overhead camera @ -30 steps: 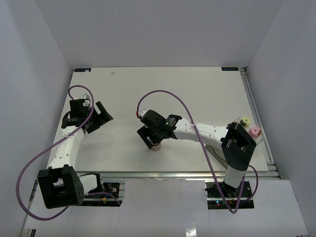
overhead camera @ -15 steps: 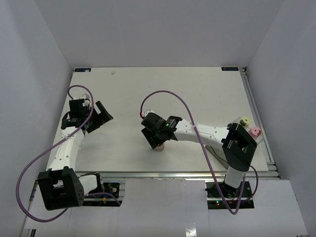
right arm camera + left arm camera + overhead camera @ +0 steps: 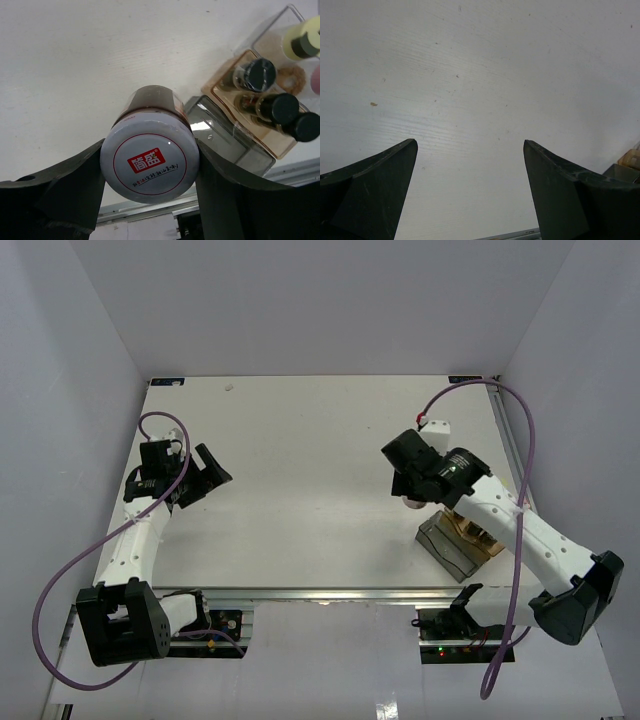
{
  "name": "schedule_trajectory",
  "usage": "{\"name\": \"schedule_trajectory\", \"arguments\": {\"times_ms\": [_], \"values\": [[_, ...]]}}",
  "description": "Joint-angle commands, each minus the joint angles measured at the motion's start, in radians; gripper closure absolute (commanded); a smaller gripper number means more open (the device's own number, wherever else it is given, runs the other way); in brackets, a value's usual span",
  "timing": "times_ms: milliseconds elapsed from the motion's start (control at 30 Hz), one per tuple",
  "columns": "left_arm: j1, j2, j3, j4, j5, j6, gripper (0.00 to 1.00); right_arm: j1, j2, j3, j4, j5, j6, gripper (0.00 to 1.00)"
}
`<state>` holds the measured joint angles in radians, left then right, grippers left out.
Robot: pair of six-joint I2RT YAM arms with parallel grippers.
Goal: Organize the condiment bottles
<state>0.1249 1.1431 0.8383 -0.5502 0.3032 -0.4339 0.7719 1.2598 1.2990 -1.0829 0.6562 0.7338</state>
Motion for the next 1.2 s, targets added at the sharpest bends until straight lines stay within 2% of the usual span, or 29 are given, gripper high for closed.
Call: {"name": "schedule_trajectory", "arguments": {"times_ms": [0, 33, 367, 1167], "values": [[-0.001, -0.019, -0.003, 0.016, 0.023, 0.008, 0.02, -0.084, -0.074, -0.011, -0.096, 0.056, 0.166, 0.92], [-0.001, -0.024, -0.007, 0.018, 0.017, 0.010, 0.02, -0.127, -0.093, -0.021, -0.110, 0.054, 0.184, 0.92], [-0.001, -0.019, 0.002, 0.011, 0.028, 0.012, 0.02, -0.247, -0.192, -0.190, -0.056, 0.029, 0.182, 0.92], [-0.001, -0.020, -0.015, 0.020, 0.011, 0.017, 0.02, -0.316, -0.300, -0.483, 0.193, -0.009, 0.188, 0.92]]}}
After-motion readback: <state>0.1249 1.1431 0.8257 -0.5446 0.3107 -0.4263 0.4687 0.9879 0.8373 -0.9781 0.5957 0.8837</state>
